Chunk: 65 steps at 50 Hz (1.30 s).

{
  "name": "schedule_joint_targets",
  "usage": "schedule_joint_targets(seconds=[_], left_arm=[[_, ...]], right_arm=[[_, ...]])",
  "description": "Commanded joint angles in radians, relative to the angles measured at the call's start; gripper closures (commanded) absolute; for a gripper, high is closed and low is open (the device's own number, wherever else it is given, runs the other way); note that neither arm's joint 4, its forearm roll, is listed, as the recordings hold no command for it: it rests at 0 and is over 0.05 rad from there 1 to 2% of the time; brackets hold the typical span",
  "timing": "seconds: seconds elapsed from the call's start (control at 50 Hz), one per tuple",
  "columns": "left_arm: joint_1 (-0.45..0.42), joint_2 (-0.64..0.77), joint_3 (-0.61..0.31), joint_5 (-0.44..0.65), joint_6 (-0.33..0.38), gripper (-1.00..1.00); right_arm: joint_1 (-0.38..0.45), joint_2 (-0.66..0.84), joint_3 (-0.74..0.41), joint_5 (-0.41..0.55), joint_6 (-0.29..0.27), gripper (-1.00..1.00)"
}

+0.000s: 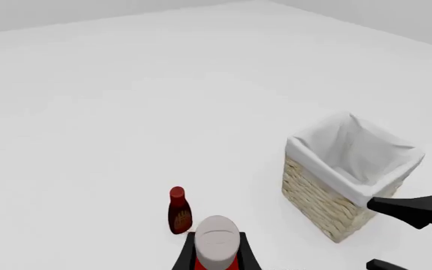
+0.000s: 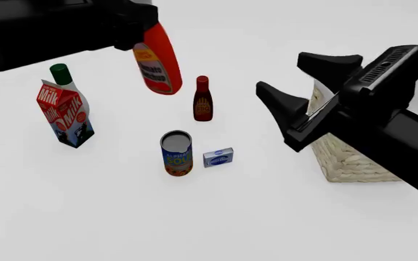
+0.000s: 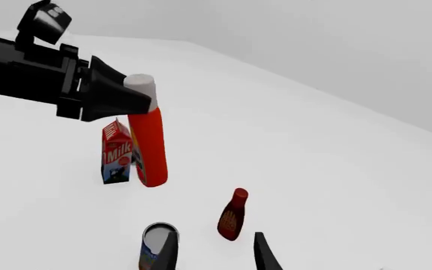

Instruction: Pick the ketchup and place it in the basket.

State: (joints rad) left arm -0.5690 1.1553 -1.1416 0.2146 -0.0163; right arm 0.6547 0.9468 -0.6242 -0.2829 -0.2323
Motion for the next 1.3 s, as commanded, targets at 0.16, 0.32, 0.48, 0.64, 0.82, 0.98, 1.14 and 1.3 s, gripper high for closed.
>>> schedule_joint_targets(seconds=[0.16,0.32,0.48,0.64,0.82,0.98,1.14,1.3], left_arm=[[-0.058,0.001,0.002,-0.002,0.011,1.00],[-0.061,0.004,0.008,-0.010,0.011,1.00],[-0.063,0.003,0.013,-0.013,0.006,1.00],[-0.071,-0.009,0.028,-0.023,-0.004,1.00],[-0.082,-0.018,0.028,-0.013,-0.006,1.00],[-0.091,-0.030,0.025,0.000,-0.005,1.00],[-0.093,-0.040,0.023,0.012,-0.006,1.00],[-0.095,-0.046,0.026,0.015,-0.010,1.00]], right_arm=[[0.090,0.083,-0.085,0.015,-0.004,-1.00],[0.119,0.124,-0.137,0.030,0.014,-1.00],[0.157,0.161,-0.182,0.039,0.013,-1.00],[0.175,0.187,-0.188,0.023,0.022,-1.00],[0.188,0.214,-0.207,0.017,0.024,-1.00],[0.196,0.240,-0.214,0.005,0.008,-1.00],[0.212,0.262,-0.227,0.006,0.000,-1.00],[0.223,0.284,-0.248,0.009,-0.016,-1.00]])
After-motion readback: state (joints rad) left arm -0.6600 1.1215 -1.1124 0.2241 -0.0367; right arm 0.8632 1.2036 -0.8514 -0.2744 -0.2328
